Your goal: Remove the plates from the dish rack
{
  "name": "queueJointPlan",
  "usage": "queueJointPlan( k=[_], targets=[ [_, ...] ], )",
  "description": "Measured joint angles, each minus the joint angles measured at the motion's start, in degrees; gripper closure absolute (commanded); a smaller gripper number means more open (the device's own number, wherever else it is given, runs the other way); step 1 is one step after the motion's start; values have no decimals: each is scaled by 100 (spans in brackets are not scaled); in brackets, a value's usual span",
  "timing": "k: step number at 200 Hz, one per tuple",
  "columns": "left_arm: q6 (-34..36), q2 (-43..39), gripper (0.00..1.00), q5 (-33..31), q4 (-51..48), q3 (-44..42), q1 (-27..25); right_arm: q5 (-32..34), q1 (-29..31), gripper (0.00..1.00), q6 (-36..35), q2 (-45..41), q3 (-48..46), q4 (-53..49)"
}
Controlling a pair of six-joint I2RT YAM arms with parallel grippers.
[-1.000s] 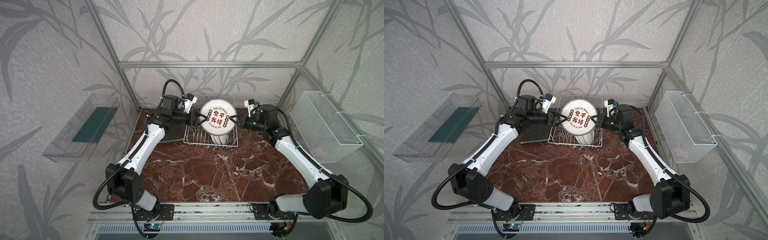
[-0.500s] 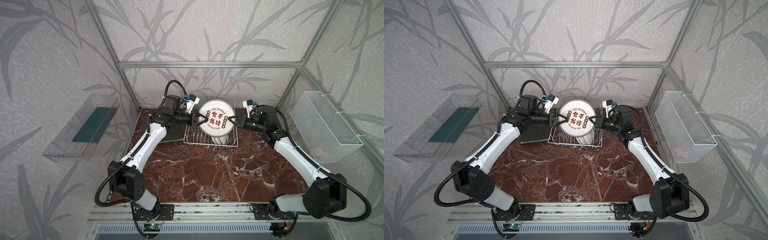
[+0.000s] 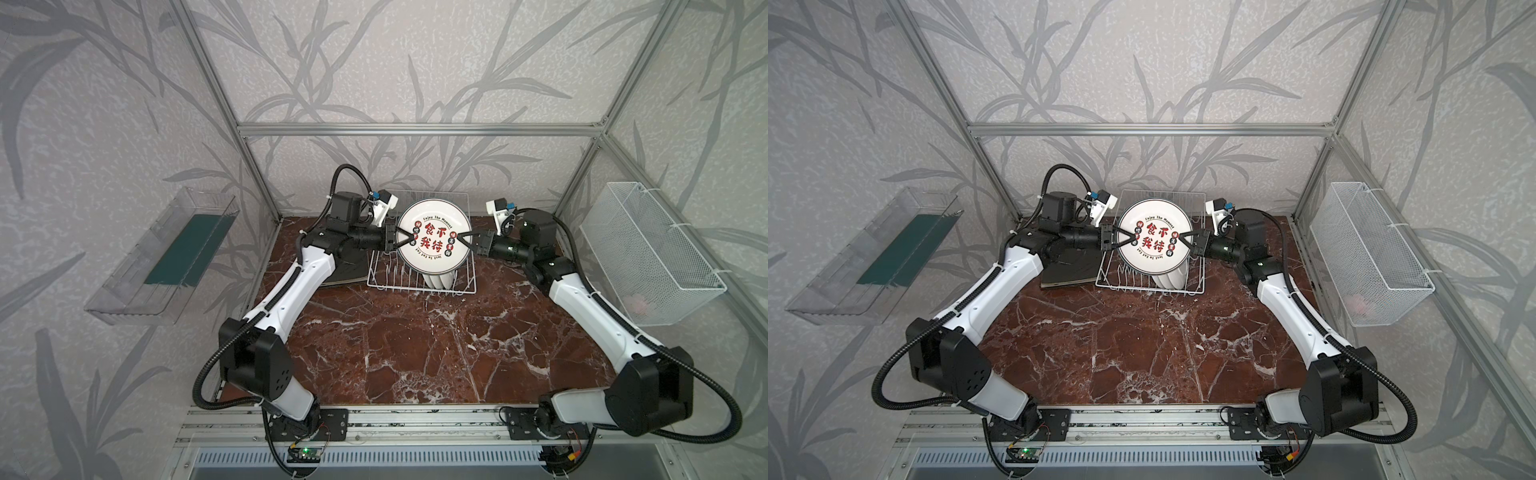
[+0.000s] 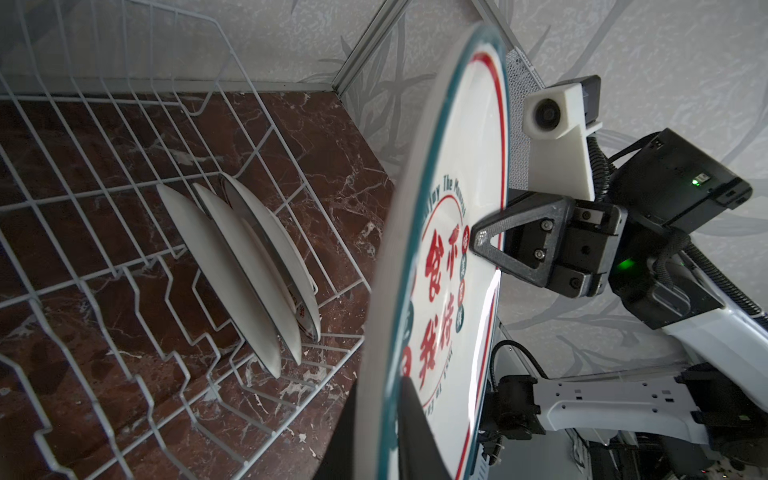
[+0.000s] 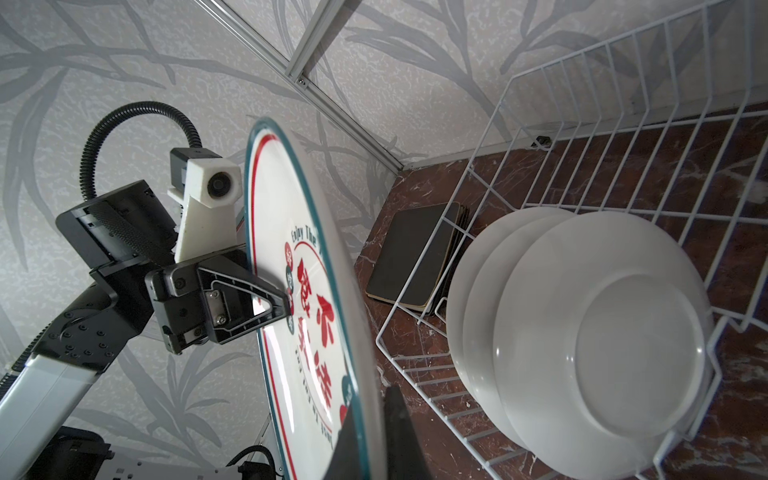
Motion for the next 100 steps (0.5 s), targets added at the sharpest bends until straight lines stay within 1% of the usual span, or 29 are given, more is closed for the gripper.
queueJointPlan(
  k=[23, 37, 60, 78, 88, 100],
  targets=[
    [-92, -2, 100, 37, 76, -57, 7, -26, -15, 100, -122, 0, 0, -7],
    [-151, -2, 100, 35, 120, -85, 4, -31, -24, 97, -160, 0, -2, -17],
    [-236, -2, 100, 31, 146, -87, 4, -22, -28, 86, -175, 0, -2, -33],
    [-249, -4, 100, -90, 170, -87, -24, 59, -20, 74, -203, 2, -2, -155],
    [-249, -4, 100, -175, 151, -87, -42, 92, -15, 66, -221, 2, -2, -219],
    [-249, -7, 100, -269, 96, -85, -59, 107, -9, 59, -249, 2, 4, -286]
  ],
)
